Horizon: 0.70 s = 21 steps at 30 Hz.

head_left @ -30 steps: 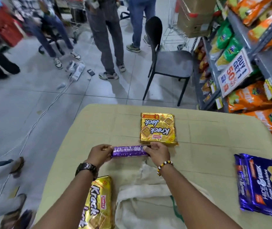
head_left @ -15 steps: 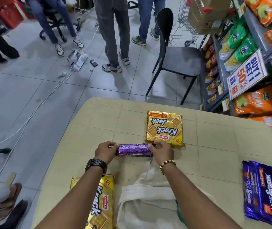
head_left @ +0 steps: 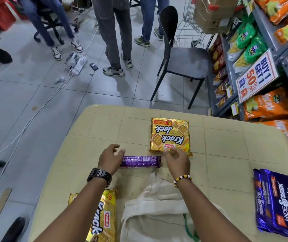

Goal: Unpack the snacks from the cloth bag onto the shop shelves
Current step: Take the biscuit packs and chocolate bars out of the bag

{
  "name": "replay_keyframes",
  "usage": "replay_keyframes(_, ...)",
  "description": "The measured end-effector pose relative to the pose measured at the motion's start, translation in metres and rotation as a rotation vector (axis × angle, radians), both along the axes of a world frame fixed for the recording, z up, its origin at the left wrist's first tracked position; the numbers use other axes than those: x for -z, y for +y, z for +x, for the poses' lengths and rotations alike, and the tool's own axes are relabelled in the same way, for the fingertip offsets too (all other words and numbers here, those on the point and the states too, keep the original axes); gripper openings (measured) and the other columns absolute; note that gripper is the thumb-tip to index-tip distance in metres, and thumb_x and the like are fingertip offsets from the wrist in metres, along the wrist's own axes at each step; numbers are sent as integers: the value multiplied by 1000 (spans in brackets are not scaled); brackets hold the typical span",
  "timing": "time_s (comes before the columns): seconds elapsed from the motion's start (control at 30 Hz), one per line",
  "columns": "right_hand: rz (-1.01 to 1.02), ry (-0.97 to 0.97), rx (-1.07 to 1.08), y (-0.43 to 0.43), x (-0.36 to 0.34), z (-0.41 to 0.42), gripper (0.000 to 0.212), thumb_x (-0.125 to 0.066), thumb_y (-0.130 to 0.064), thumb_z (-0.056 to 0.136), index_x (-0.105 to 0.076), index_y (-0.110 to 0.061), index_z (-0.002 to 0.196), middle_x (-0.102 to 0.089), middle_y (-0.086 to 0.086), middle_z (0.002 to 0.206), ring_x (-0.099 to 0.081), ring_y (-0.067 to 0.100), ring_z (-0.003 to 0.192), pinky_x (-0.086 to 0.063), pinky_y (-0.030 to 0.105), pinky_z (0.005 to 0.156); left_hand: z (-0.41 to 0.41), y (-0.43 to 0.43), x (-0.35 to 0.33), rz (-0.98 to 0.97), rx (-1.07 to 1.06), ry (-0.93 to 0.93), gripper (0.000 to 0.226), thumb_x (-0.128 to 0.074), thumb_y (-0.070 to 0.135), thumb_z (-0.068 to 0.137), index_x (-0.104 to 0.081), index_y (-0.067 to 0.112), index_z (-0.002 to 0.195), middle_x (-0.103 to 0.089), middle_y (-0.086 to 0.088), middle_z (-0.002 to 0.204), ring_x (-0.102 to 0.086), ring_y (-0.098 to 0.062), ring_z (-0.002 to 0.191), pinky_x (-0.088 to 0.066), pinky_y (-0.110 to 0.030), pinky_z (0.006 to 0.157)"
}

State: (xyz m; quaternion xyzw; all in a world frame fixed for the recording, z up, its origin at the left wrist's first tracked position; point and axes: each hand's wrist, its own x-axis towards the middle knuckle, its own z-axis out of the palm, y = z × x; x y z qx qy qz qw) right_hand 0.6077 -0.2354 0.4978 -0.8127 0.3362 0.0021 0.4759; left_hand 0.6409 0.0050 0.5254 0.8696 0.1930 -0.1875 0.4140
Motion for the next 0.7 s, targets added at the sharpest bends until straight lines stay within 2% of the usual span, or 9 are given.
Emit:
replay_keyframes(0.13,-27,-4,94,-44,-1,17,26,-72,-40,81,-69,-22,100,-66,7,113,-61,21,99,-50,32,83,27,-39,-5,-25,131,-59,45,-63,41,92,-56,20,132,-60,-4,131,-57,-21,119,-49,-38,98)
replay_keyframes(0.2,-37,14,84,-63,1,29,35,-72,-42,82,-67,-19,108,-65,9,117,-60,21,99,-49,31,83,42,-61,-2,-75,200,-19,52,-63,43,91,-52,21,136,-58,-3,134,-56,-21,121,-48,-38,99)
replay_keyframes(0.3,-16,96,46,-88,9,46,50,-71,-44,82,-61,-16,122,-60,10,128,-59,26,112,-48,35,93,63,-91,8,-169,269,79,63,-65,46,90,-43,21,144,-54,-4,141,-54,-23,125,-47,-40,101)
replay_keyframes(0.4,108,199,-9,-101,18,56,65,-68,-48,84,-50,-14,136,-55,11,136,-55,26,121,-47,39,100,80,-110,23,-217,287,153,69,-66,48,87,-39,22,145,-57,-5,137,-60,-24,116,-50,-42,99)
replay_keyframes(0.47,118,244,-78,-105,24,59,70,-66,-50,85,-44,-12,141,-54,12,139,-54,27,124,-45,37,101,89,-118,35,-285,237,225,69,-68,45,86,-38,23,144,-60,-5,134,-65,-23,107,-53,-46,96)
replay_keyframes(0.57,81,237,-111,-104,32,63,64,-65,-47,87,-49,-12,138,-58,10,135,-57,27,119,-46,34,95,98,-125,45,-323,137,280,70,-70,33,88,-31,23,145,-56,-7,135,-62,-25,106,-54,-45,93)
replay_keyframes(0.63,103,215,-97,-103,36,67,55,-67,-43,87,-56,-13,132,-63,8,128,-62,25,110,-51,37,95,101,-129,49,-324,85,300,74,-70,26,88,-27,22,148,-53,-8,137,-61,-27,109,-55,-44,89)
replay_keyframes(0.7,135,194,-78,-103,37,70,47,-70,-36,86,-61,-12,125,-66,9,121,-64,24,101,-54,42,92,104,-133,51,-381,40,322,64,-68,18,90,-34,18,145,-58,-8,127,-64,-25,101,-57,-41,78)
